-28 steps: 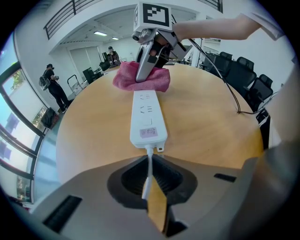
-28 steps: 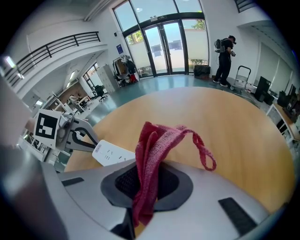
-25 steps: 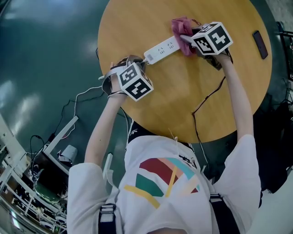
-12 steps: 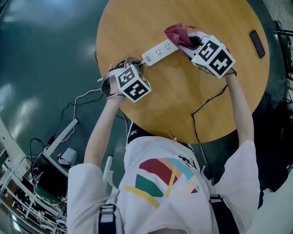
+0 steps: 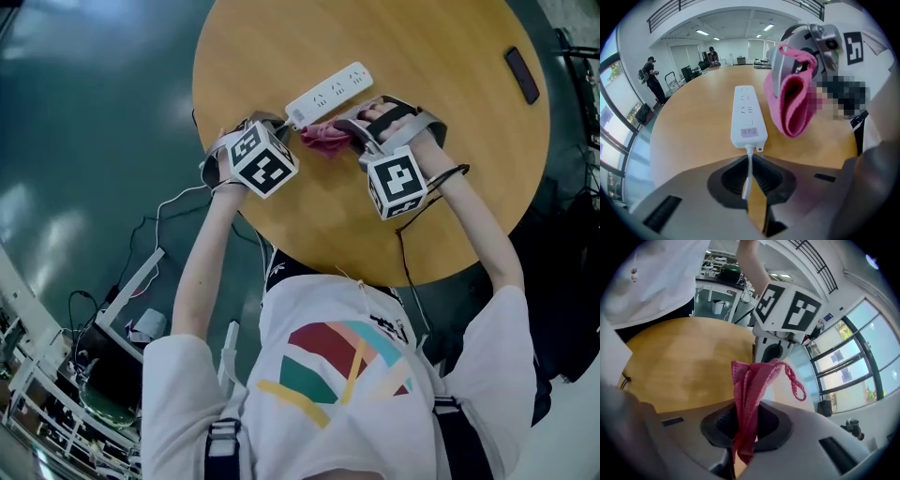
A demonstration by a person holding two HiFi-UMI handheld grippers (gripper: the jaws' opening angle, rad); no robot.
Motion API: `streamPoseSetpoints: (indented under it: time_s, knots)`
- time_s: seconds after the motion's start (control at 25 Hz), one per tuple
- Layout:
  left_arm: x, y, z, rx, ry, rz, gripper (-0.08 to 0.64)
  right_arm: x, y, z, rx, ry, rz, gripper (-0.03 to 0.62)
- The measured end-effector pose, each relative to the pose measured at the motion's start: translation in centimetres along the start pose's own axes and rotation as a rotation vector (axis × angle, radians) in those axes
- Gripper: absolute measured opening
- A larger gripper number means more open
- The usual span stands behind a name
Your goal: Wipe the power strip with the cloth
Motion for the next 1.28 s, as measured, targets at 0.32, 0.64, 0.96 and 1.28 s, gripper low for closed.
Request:
streamPoseSetpoints:
  time_s: [0.32,0.64,0.96,1.28]
  knots:
    - [0.1,-0.2,0.0,-0.008,0.007,0.007,0.074,2.5,-0.2,2.7,-0.215,0.002,-0.034,0.04]
    - [0.1,-0.1,0.2,0.007,0.013,0.001,0.074,3.8,-0.1,3.0,-0.253,0.008,-0.072,0.04]
    - [0.2,-0.2,0.3,0.05,0.05,0.009,0.074,3.2,0.1,-0.7,-0.138,0.065,-0.118,0.04]
    - [0.3,-0.2,0.4,0.049,0.053,-0.002,0.074,2.7,2.0,-7.9,-0.193,0.219,-0.065,0.04]
Point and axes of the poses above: the fingertips, and each gripper's own axes: x forward along the fingers, y to its left, z out of its top, the point moved 8 cm from there along -x, backward along the fingers, and after that the axes turned 13 degrees about -x, right-handed, at the moved point
